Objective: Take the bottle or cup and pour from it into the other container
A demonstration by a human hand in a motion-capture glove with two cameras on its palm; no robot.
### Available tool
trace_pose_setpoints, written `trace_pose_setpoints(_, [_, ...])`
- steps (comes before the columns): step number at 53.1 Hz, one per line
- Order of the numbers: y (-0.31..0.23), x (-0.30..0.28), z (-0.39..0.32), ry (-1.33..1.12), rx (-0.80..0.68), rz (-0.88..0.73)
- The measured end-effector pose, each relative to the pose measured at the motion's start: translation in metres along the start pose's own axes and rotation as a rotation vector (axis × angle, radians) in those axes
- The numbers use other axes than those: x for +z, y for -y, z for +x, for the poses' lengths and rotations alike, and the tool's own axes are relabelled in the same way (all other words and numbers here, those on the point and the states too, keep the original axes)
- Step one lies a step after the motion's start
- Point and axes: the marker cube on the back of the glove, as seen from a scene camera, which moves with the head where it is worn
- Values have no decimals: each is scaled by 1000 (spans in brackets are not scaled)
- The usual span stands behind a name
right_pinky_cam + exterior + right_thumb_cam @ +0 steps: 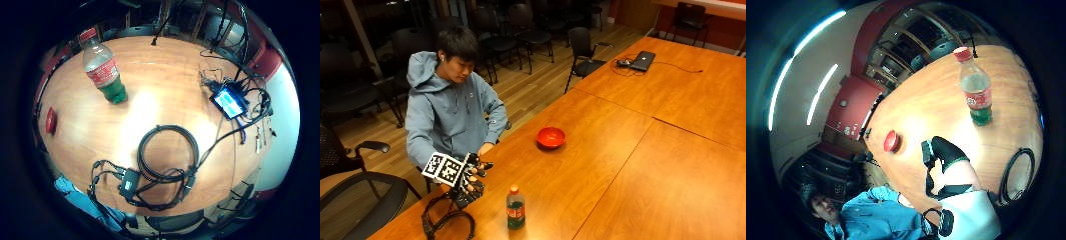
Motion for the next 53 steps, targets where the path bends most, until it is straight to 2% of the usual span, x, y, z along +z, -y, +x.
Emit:
trace_pose_setpoints(26, [32, 56, 45, 249, 98, 40])
trace_pose_setpoints(53, [58, 86, 48, 401, 148, 77])
